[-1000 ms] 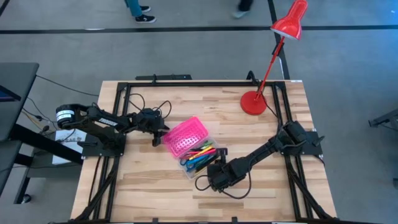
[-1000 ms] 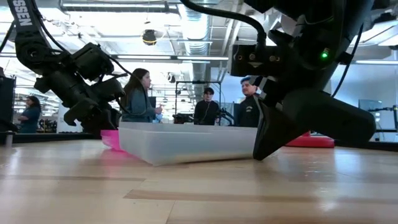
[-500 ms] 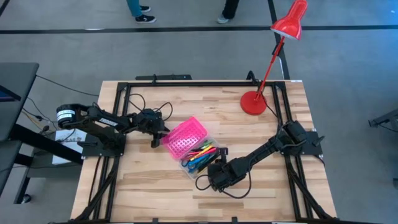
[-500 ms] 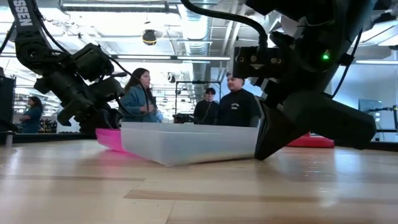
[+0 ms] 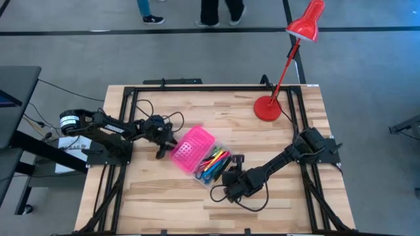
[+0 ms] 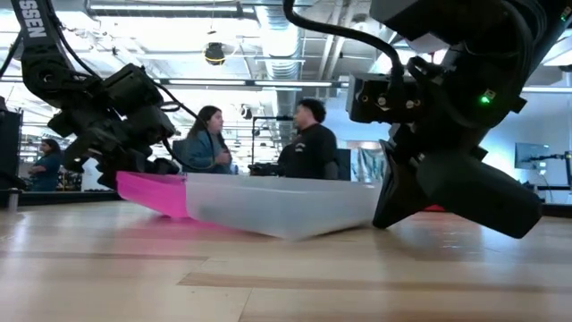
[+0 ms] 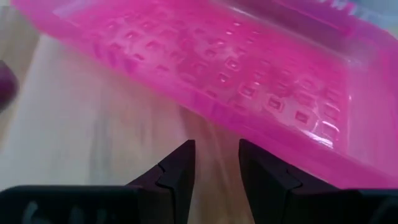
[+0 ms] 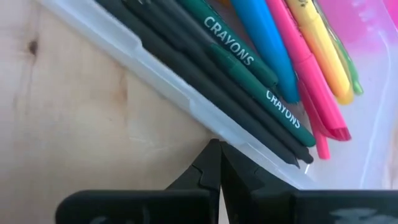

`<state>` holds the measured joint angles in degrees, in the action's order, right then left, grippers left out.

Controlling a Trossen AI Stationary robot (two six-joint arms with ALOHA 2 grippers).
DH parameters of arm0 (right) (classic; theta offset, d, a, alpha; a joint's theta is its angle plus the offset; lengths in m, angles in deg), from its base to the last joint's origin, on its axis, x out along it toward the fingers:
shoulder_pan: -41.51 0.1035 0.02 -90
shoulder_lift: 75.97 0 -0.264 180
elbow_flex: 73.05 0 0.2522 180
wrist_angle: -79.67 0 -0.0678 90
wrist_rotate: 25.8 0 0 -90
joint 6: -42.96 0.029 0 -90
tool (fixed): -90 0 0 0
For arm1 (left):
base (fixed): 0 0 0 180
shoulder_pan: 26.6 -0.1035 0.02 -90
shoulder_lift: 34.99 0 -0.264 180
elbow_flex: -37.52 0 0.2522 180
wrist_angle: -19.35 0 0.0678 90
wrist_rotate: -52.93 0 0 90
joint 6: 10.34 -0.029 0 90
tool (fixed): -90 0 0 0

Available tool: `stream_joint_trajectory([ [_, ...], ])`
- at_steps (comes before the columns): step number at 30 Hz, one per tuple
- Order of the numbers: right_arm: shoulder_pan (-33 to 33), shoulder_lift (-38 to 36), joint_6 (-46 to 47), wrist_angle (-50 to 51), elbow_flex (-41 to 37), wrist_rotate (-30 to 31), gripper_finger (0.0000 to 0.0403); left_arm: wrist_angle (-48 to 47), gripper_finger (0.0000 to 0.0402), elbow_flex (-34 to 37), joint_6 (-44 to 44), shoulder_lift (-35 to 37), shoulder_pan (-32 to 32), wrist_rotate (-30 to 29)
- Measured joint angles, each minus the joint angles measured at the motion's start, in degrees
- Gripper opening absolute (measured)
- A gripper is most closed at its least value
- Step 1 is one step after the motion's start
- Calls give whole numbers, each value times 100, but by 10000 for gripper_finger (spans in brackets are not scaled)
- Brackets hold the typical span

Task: Pick & place school supplies into a supply box
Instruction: Close the pink supply box

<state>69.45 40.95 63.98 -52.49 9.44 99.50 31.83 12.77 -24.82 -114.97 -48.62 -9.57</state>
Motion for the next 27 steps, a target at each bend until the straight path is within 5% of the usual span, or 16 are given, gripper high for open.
stream_joint_trajectory([
  [13,-22,17,-2,65,-15,298,0,26,119,0,-278,0,358,394],
  [27,-92,-15,291,-48,-301,522,0,208,119,-38,-398,2,372,55],
])
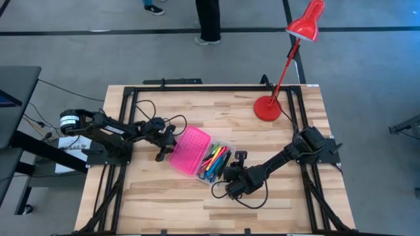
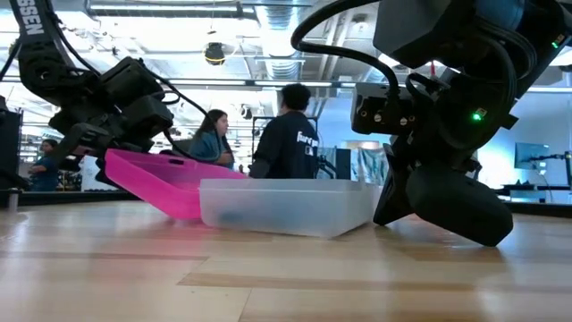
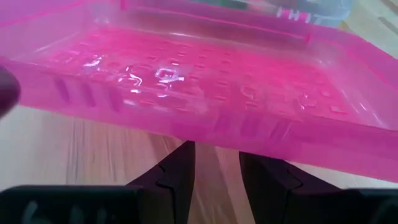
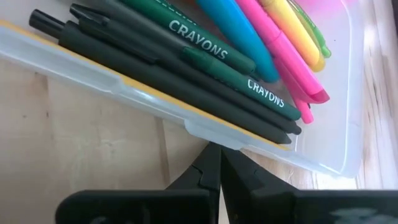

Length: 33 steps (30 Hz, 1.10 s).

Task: Pick & place school supplies into a supply box
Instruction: Close the pink supply box

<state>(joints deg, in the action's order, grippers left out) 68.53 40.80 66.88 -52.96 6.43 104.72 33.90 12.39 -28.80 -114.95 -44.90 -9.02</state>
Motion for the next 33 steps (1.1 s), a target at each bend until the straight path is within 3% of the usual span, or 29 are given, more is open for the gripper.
stream_joint_trajectory([
  [10,-8,6,-35,2,-4,84,0,211,119,-14,-55,0,8,306],
  [33,-220,9,-772,-412,-11,165,0,1304,119,-14,-199,2,711,317],
])
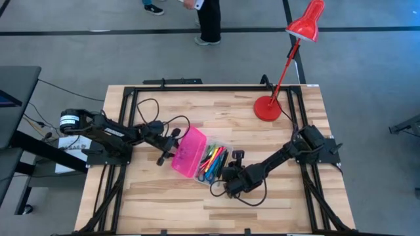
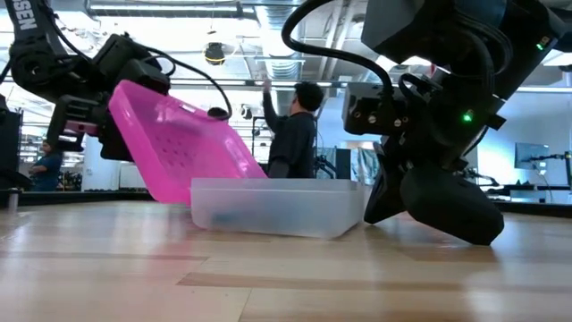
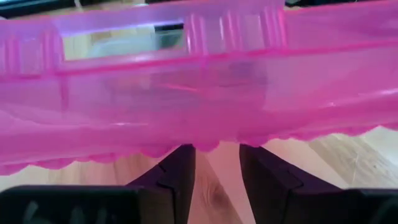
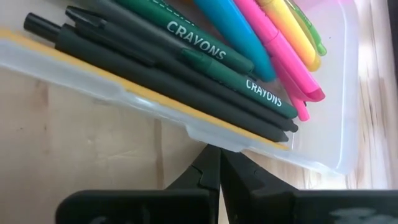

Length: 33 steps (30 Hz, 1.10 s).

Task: Pick & place school supplies into a supply box
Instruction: Close the pink supply box

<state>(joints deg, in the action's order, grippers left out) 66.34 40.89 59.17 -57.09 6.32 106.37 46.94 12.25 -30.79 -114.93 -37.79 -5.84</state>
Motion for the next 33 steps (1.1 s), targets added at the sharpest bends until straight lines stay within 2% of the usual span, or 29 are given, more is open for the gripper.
stream_joint_trajectory([
  [7,-135,4,-46,-40,0,61,0,211,119,0,0,0,43,100],
  [12,-231,9,-417,-304,-11,108,0,346,119,0,0,0,45,322],
  [16,-330,17,-772,-608,-11,146,0,413,119,0,0,0,121,310],
  [33,-676,22,-1227,-1199,-9,166,0,980,119,0,-112,0,497,230],
])
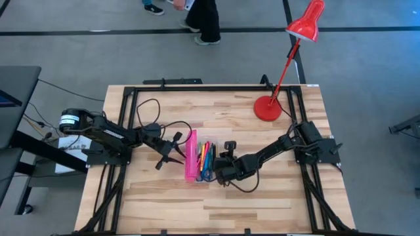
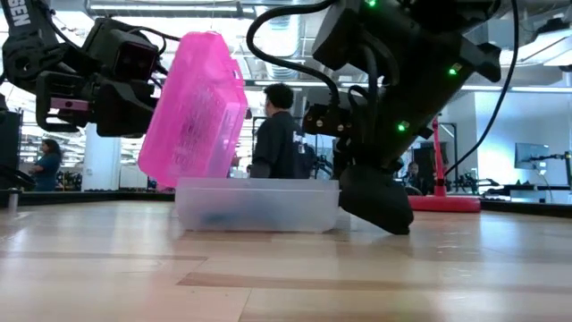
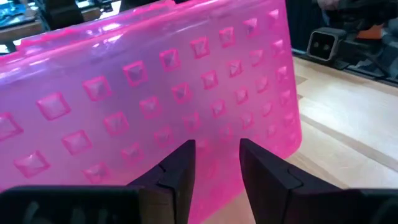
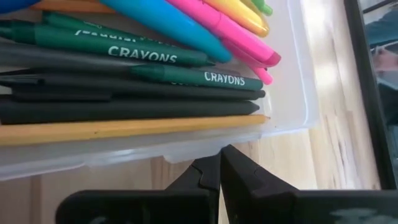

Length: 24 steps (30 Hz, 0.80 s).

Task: Pick & place school supplies into a supply box
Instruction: Close the pink supply box

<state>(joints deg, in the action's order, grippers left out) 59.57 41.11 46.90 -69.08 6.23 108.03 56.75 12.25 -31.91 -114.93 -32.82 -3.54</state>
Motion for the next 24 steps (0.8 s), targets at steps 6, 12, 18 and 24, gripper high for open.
stream_joint_trajectory([
  [6,-36,-2,-9,-43,2,-137,0,115,119,0,1,0,94,-342],
  [12,-44,-2,2,-59,2,-148,0,314,119,-2,4,0,189,-441],
  [18,-46,-4,1,-100,4,-126,0,361,119,-32,4,0,217,-442],
  [24,-81,-4,7,-190,4,-115,0,380,119,-325,100,-346,298,-506],
])
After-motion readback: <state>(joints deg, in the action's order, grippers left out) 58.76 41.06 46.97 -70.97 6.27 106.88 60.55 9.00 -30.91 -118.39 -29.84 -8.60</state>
